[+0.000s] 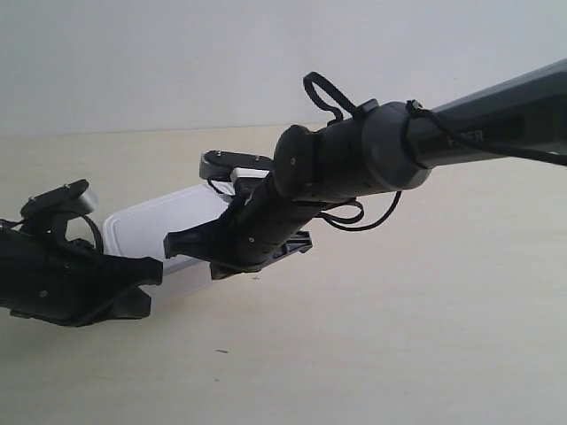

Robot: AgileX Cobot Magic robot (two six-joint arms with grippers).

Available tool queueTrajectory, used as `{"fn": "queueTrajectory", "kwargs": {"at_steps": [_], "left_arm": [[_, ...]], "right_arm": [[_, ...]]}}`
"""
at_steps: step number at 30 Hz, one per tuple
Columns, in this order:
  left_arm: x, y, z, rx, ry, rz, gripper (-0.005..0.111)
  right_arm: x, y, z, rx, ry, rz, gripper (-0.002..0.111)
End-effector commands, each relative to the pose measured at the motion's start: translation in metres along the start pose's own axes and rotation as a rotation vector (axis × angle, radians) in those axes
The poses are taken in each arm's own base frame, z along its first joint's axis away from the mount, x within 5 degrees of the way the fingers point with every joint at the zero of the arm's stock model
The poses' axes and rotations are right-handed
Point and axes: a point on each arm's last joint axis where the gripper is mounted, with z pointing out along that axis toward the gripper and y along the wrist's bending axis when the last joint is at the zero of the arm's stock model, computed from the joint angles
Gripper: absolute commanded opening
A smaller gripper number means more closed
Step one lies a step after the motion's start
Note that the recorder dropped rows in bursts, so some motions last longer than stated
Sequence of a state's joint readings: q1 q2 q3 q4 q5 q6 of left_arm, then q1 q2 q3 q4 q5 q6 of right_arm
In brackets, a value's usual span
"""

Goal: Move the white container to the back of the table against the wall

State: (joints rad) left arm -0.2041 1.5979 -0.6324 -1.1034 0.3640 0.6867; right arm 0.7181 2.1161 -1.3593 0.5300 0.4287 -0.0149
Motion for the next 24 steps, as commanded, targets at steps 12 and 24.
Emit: {"fn": "queueTrajectory", "kwargs": {"at_steps": [12,24], "left_arm": [[-0.003,0.013,0.018,-0.133,-0.07,-0.025,0.0],[-0.016,0.015,0.024,-0.175,-0.124,-0.018,0.0]], "right_arm": [[-0.014,0.001,0.013,-0.003,-0.032,-0.027,0.0],[-0.021,0.002,0.012,-0.007,-0.084,-0.029,0.0]]}}
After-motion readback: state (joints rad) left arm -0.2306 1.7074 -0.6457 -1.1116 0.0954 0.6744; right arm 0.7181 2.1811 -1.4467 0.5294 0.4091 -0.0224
